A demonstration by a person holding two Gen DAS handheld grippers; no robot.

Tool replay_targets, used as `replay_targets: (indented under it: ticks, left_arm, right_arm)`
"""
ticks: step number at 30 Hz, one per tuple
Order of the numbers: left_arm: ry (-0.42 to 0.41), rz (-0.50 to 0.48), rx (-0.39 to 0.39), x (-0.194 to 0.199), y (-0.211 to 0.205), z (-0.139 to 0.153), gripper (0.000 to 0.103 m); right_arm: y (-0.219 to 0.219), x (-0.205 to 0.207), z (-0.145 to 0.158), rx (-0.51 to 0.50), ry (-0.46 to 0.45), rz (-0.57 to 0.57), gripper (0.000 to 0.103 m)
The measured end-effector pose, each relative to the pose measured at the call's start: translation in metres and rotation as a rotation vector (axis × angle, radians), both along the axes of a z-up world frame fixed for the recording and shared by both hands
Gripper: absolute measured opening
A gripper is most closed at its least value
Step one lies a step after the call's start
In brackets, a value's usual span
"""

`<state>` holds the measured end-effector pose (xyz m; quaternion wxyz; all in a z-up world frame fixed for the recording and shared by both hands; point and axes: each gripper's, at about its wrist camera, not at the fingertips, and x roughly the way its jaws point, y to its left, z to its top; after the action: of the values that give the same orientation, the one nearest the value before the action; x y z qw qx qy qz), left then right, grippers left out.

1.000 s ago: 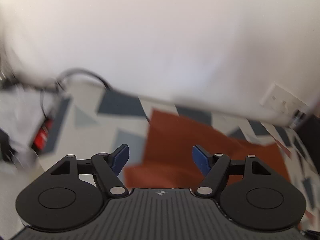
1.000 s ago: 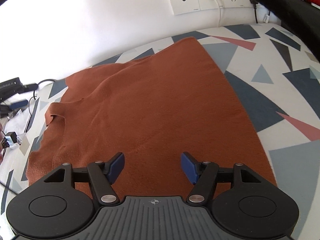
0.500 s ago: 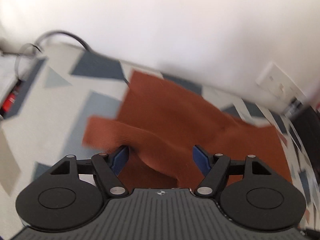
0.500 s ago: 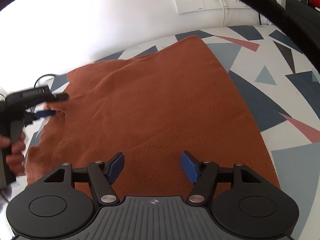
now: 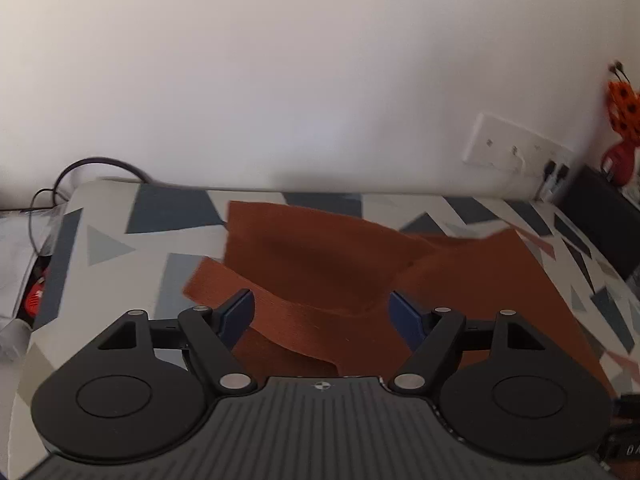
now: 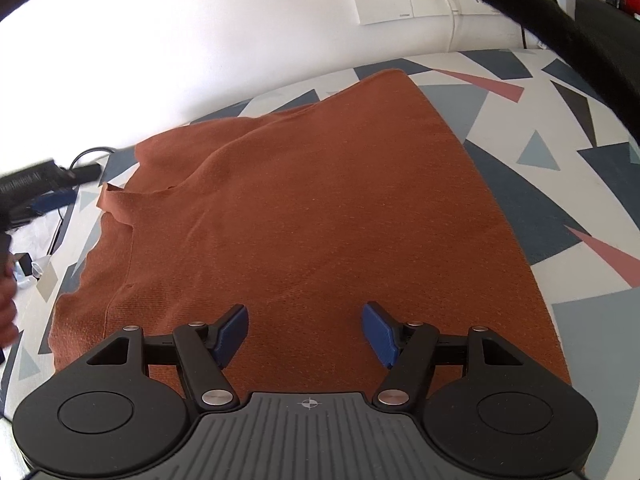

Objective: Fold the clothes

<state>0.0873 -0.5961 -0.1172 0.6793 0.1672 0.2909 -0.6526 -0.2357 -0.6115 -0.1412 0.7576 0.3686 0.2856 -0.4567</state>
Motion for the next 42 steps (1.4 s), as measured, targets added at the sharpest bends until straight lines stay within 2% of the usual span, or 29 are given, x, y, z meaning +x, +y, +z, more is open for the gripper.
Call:
replay_targets:
  ticks: [1,3,7,9,11,14,16,20,23,25,28,31,35,37,39,41,42]
  left_arm:
    - [-0.023,-0.012,0.003,-0.006,-0.001,-0.003,0.076]
    - [-0.028,0.042,0.009,-0.001,-0.004,-0.008,0.076]
    - [0.089,0.281,0.014,0.047,-0.01,-0.015,0.076]
    - [0.16,0.358,0.007,0.071,-0.015,-0.019,0.076]
    - [0.227,0.395,0.01,0.088,-0.021,-0.024,0.076]
    - [0.302,0.377,0.024,0.101,-0.029,-0.032,0.073]
    - [0.337,0.347,0.037,0.103,-0.033,-0.037,0.057]
    - [0.401,0.332,0.047,0.107,-0.033,-0.045,0.049]
    - [0.441,0.334,0.049,0.111,-0.031,-0.05,0.036]
    - [0.453,0.336,0.057,0.114,-0.03,-0.052,0.011]
    - [0.441,0.362,0.058,0.113,-0.023,-0.047,0.007]
    - [0.469,0.417,0.029,0.109,-0.005,-0.031,0.006]
    - [0.496,0.503,-0.014,0.095,0.033,0.007,0.006]
    - [0.497,0.553,-0.022,0.089,0.046,0.022,0.006]
    - [0.461,0.556,-0.021,0.086,0.041,0.028,0.008]
    - [0.419,0.551,-0.007,0.084,0.031,0.03,0.021]
    - [0.409,0.542,-0.006,0.085,0.025,0.028,0.045]
  right_arm:
    - [0.0,0.0,0.0,0.0,0.0,0.001,0.061]
    - [0.001,-0.001,0.001,0.001,-0.001,0.001,0.061]
    - [0.004,-0.002,-0.001,0.003,-0.004,-0.004,0.061]
    - [0.004,0.0,-0.001,0.004,-0.005,-0.006,0.061]
    - [0.004,0.003,0.0,0.006,-0.01,-0.004,0.061]
    - [0.004,0.011,0.001,0.008,-0.024,0.01,0.062]
    - [0.004,0.018,0.003,0.0,-0.022,0.03,0.062]
    - [0.004,0.026,0.005,-0.008,-0.018,0.057,0.062]
    - [0.003,0.027,0.004,-0.004,-0.014,0.058,0.062]
    - [0.003,0.028,0.003,0.001,-0.011,0.057,0.062]
    - [0.003,0.029,0.002,0.003,-0.006,0.057,0.062]
    - [0.002,0.03,0.003,0.006,-0.01,0.059,0.062]
    - [0.002,0.028,0.004,0.011,-0.025,0.061,0.062]
    - [0.001,0.027,0.004,0.014,-0.031,0.059,0.062]
    - [0.0,0.027,0.002,0.02,-0.032,0.057,0.062]
    - [-0.001,0.029,0.0,0.023,-0.031,0.054,0.062]
    - [-0.001,0.03,0.0,0.024,-0.031,0.055,0.062]
